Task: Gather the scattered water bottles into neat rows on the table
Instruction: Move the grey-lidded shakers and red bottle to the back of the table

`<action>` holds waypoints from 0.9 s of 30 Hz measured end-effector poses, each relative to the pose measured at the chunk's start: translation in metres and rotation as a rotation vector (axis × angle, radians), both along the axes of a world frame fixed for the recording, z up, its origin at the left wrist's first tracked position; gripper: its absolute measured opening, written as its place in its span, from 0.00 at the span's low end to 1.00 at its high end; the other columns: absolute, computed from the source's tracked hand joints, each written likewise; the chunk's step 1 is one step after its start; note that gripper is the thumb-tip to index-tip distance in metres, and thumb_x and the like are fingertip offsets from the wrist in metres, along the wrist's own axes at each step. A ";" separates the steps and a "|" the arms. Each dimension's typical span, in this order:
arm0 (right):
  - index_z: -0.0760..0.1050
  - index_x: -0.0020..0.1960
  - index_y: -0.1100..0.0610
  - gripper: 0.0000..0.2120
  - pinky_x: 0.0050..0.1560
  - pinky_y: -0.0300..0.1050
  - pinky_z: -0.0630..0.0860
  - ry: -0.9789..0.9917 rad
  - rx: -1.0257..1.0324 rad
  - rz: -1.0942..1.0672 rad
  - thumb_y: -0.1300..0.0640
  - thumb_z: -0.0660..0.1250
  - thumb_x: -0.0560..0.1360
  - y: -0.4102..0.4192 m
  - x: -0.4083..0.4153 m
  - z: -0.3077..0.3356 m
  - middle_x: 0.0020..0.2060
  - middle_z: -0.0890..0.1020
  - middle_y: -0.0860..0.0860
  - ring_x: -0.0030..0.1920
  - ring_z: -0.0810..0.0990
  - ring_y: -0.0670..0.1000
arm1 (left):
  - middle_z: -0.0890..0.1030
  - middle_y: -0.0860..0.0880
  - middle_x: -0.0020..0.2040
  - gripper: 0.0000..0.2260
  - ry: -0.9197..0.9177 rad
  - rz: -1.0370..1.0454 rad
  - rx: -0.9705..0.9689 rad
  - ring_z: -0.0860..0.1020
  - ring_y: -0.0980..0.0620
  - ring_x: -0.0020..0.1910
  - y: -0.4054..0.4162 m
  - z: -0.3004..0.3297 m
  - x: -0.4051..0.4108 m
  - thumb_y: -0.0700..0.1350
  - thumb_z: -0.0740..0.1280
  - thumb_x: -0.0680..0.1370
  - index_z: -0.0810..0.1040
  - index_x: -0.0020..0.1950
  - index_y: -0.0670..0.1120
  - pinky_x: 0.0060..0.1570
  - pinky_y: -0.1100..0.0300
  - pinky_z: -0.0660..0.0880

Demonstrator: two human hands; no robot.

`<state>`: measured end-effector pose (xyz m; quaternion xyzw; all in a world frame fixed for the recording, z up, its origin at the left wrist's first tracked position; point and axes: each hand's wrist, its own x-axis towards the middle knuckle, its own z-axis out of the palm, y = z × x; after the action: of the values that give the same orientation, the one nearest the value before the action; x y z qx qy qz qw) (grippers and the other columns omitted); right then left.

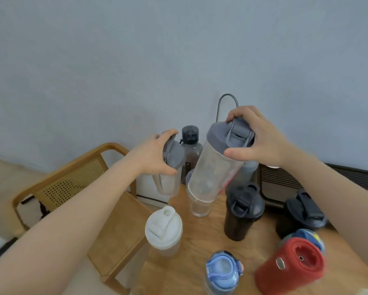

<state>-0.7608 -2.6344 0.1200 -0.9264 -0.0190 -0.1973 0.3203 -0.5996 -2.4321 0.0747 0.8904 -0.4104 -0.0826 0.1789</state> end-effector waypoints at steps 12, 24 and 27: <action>0.65 0.51 0.39 0.25 0.45 0.26 0.66 0.195 0.110 -0.171 0.42 0.68 0.56 0.025 0.030 -0.011 0.50 0.70 0.44 0.47 0.71 0.38 | 0.65 0.43 0.66 0.45 0.197 -0.282 0.121 0.71 0.42 0.59 -0.023 -0.108 0.067 0.50 0.75 0.64 0.49 0.72 0.56 0.55 0.52 0.74; 0.60 0.54 0.37 0.30 0.54 0.43 0.73 0.483 -0.164 -0.259 0.37 0.71 0.57 0.067 0.004 -0.065 0.60 0.59 0.40 0.56 0.73 0.49 | 0.48 0.43 0.77 0.43 -0.030 -0.354 -0.031 0.49 0.40 0.75 -0.019 -0.116 0.065 0.60 0.69 0.69 0.46 0.75 0.52 0.71 0.45 0.54; 0.58 0.56 0.42 0.34 0.42 0.42 0.71 0.582 -0.349 -0.249 0.34 0.69 0.57 0.079 -0.004 -0.091 0.61 0.55 0.41 0.39 0.75 0.52 | 0.54 0.41 0.76 0.35 -0.094 -0.501 -0.188 0.50 0.40 0.75 -0.012 -0.110 0.051 0.57 0.67 0.72 0.57 0.73 0.48 0.71 0.43 0.53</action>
<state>-0.7653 -2.5553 0.0289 -0.9796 0.1529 0.0436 0.1230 -0.5481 -2.4445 -0.0352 0.7434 -0.6316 -0.0445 0.2154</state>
